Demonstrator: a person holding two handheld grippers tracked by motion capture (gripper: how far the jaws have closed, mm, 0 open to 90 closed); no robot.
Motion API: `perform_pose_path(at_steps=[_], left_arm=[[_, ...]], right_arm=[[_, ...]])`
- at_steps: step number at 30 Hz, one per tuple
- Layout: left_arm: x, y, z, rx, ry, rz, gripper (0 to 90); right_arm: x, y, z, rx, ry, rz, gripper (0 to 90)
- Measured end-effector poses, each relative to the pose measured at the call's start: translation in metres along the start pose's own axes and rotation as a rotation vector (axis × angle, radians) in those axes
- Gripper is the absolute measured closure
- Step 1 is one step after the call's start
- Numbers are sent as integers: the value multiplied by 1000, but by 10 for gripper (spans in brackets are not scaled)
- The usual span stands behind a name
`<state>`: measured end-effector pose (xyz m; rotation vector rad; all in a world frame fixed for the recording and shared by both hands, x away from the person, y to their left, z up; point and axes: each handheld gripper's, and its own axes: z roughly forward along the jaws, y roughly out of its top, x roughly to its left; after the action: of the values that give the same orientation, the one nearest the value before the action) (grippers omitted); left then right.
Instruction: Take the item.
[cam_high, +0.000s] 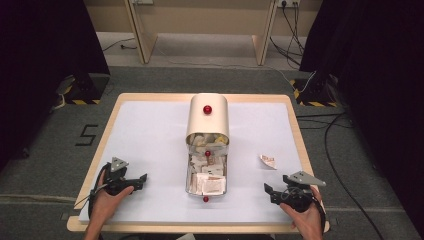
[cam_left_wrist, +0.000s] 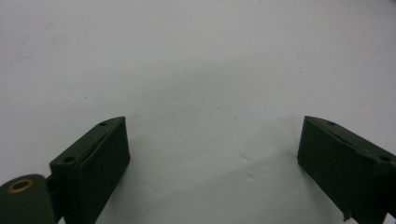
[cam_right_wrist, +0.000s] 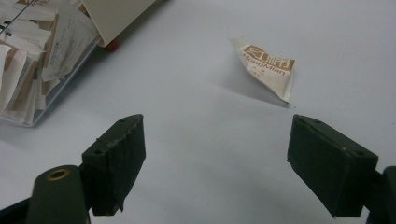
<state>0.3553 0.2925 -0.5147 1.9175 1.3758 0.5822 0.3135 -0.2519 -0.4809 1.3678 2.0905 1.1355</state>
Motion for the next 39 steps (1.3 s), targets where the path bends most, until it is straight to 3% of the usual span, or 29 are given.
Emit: perform_pose_path(at_steps=[11,39], left_arm=[[0,0,0,-1,1,1,84],[0,0,0,0,4,3,83]], right_arm=[[1,-12,-5,27,-2,-2,185],[6,-37,-19,145,-47,-84,162]])
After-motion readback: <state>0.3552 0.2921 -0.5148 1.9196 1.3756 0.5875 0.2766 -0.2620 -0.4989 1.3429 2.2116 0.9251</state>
